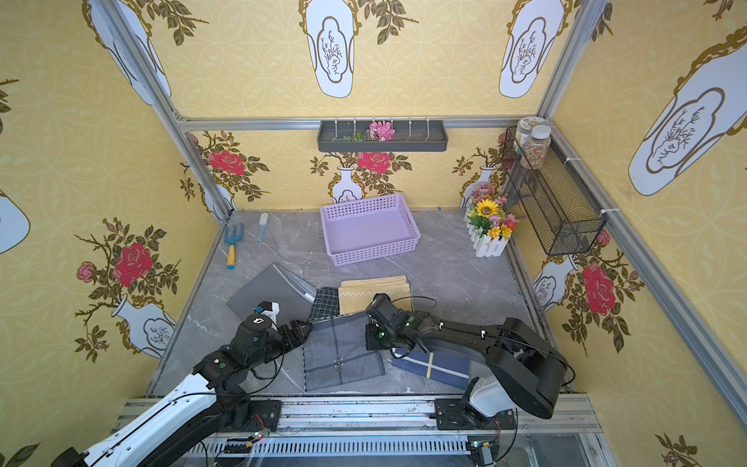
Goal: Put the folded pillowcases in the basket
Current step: Pick up the pillowcase from the pillowcase.
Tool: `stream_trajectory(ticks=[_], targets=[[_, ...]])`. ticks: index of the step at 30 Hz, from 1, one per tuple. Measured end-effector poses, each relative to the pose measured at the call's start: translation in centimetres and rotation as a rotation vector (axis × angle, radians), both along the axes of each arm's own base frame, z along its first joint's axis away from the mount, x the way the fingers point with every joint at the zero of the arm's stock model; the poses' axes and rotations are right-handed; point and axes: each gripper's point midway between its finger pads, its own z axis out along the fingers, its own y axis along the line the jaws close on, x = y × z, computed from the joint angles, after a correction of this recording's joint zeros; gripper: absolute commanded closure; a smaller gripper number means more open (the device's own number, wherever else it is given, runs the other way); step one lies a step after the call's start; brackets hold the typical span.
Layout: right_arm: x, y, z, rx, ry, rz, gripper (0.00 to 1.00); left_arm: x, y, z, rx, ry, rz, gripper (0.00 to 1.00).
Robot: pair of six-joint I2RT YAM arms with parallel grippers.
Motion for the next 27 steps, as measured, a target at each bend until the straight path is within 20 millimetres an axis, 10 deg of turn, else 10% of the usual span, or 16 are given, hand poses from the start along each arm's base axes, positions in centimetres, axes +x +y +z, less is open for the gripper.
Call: stream_trajectory(ticks=[27], targets=[[-0.2,-0.1,-1.0,-0.026,0.018,0.015,1.00,-3.7,-2.2,-4.0,-0.030,0.137,-0.047,0.33]])
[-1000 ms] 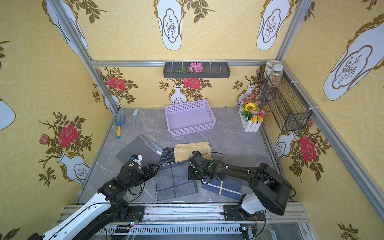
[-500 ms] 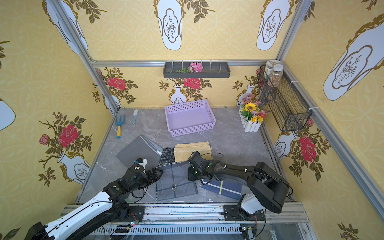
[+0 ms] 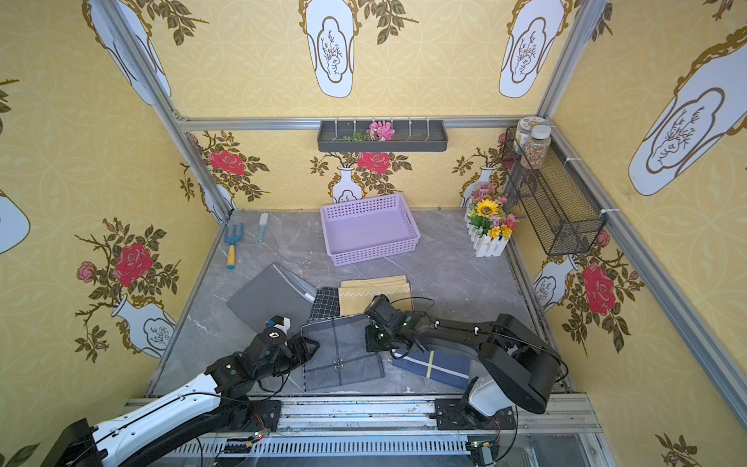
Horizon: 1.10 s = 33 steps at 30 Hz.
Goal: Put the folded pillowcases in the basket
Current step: Pick up the pillowcase from the pillowcase.
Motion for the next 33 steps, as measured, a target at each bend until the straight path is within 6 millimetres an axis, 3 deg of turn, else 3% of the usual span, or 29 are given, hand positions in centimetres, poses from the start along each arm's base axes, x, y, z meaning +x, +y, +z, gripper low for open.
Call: stream_trajectory(ticks=[10,16,25,33], targets=[[0.0,0.0,-0.2,-0.005,0.004,-0.001,0.99,-1.1,-0.7,-0.4,-0.023,0.023,-0.023,0.43],[0.0,-0.1,-0.2,-0.005,0.004,-0.001,0.99,-1.5,-0.9,-0.6,-0.034,0.034,-0.026,0.57],[0.0,0.0,0.0,0.001,0.000,-0.001,0.99,-1.4,-0.8,-0.6,-0.032,0.029,-0.011,1.00],[0.0,0.0,1.5,0.027,-0.021,0.001,0.98,-1.0,-1.0,0.7,-0.053,-0.002,-0.004,1.00]])
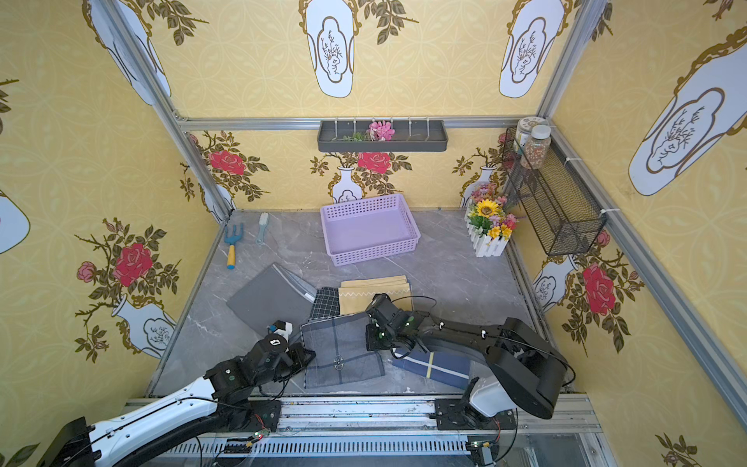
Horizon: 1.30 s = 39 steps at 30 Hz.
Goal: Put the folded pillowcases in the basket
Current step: Pick up the pillowcase from the pillowcase.
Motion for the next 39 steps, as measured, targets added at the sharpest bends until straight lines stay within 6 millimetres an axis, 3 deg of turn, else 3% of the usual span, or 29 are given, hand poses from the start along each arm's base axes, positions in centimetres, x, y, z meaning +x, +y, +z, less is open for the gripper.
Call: stream_trajectory(ticks=[7,21,32,39], targets=[[0.1,0.2,1.8,0.028,-0.023,0.005,0.97,1.2,-0.4,3.6,-0.038,-0.081,0.019,1.00],[0.5,0.5,3.7,0.054,-0.062,0.015,0.98,2.1,0.2,6.1,-0.002,-0.147,0.042,1.00],[3.7,-0.2,7.0,0.096,-0.157,-0.032,0.99,4.2,0.3,8.5,0.052,-0.264,0.064,1.00],[7.6,-1.1,9.9,0.113,-0.261,-0.054,1.00,7.0,-0.6,12.6,0.090,-0.419,0.081,1.00]])
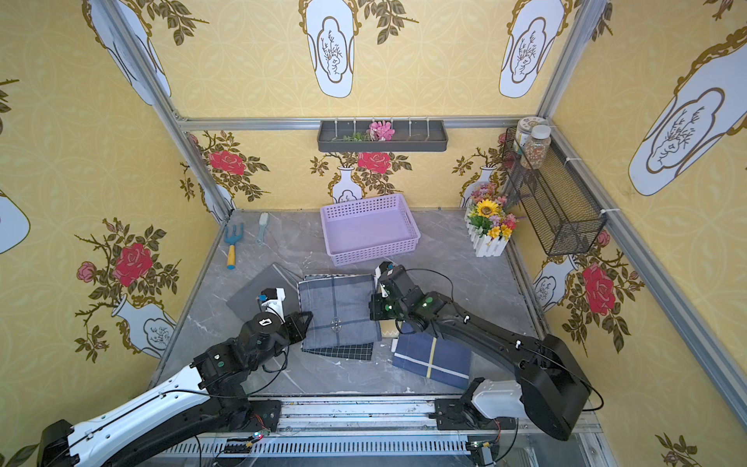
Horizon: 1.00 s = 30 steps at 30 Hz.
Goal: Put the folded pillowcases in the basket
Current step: Pick up the pillowcase from the pillowcase, then place the pillowcase in the basket.
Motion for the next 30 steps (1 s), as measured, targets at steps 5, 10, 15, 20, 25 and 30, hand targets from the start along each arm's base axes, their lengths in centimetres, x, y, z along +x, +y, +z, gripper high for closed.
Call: stream_trajectory(ticks=[5,10,15,20,25,30], targets=[[3.2,-0.9,2.3,0.030,-0.073,-0.023,1.00,3.2,-0.6,2.9,0.031,-0.093,0.014,1.00],[5.7,-1.8,3.9,0.039,-0.140,-0.028,1.00,6.3,-1.2,4.4,0.043,-0.139,-0.009,1.00],[8.7,-3.0,5.6,0.052,-0.219,-0.045,0.99,9.7,-1.9,5.7,0.027,-0.183,-0.048,1.00],[12.1,-4.3,6.4,0.080,-0.250,-0.068,0.99,13.1,-2.9,6.3,0.008,-0.220,-0.095,1.00],[15.8,-4.9,7.0,0.079,-0.293,-0.090,0.99,17.0,-3.7,6.7,0.011,-0.265,-0.102,1.00],[20.1,-5.0,7.2,0.066,-0.330,-0.106,0.99,21.5,-3.7,5.9,0.006,-0.282,-0.084,1.00]])
